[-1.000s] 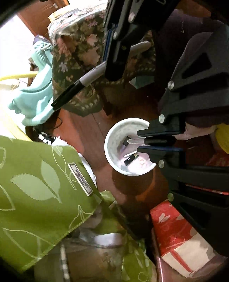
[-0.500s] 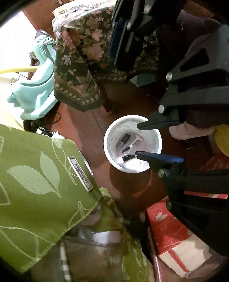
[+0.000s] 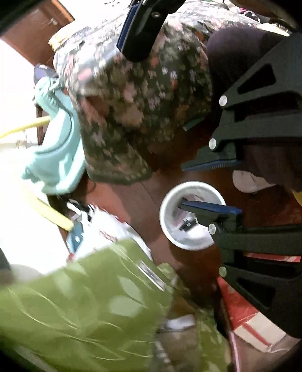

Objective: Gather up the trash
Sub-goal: 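Open the left tool to drop the pen while the right tool drops the Sharpie into the cup, then move both open tools back over the items on the bed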

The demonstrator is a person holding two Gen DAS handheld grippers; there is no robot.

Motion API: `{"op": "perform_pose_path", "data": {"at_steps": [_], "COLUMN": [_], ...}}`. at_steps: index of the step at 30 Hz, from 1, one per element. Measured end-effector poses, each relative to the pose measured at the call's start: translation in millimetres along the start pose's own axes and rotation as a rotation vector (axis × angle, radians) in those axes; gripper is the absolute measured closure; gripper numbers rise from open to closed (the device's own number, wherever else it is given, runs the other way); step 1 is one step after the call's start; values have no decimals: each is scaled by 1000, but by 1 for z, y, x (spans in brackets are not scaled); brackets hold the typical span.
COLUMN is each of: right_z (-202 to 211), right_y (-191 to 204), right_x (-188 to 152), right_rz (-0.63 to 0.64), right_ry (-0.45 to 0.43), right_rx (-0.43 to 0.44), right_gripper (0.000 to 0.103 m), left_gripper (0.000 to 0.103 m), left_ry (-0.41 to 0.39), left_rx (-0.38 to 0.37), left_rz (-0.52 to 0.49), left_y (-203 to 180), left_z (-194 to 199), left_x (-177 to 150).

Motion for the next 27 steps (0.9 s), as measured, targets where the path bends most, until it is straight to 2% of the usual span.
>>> {"op": "perform_pose_path", "data": {"at_steps": [6, 15, 21, 27], "right_z": [44, 112, 142, 143], "right_y": [-53, -163, -239, -306], "right_x": [6, -2, -21, -37], "right_rz": [-77, -202, -298, -391], "right_ry": [-97, -219, -252, -241], "right_rx": [-42, -174, -249, -291], "right_gripper": [68, 68, 67, 63], "left_gripper": [78, 76, 72, 72], "left_ry": [-79, -163, -179, -161], "left_rx": [-43, -127, -174, -206], "left_rz": [-86, -237, -324, -382], "left_y": [-59, -167, -235, -289], "left_z": [26, 48, 39, 12], "left_x": [33, 83, 108, 132]}}
Point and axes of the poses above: each gripper's, at about its wrist camera, not at the fingertips, and z roughly against the way its jaws point, y to its left, x to its top, the point moved 6 cm from there along -z, roughly the way its jaws point
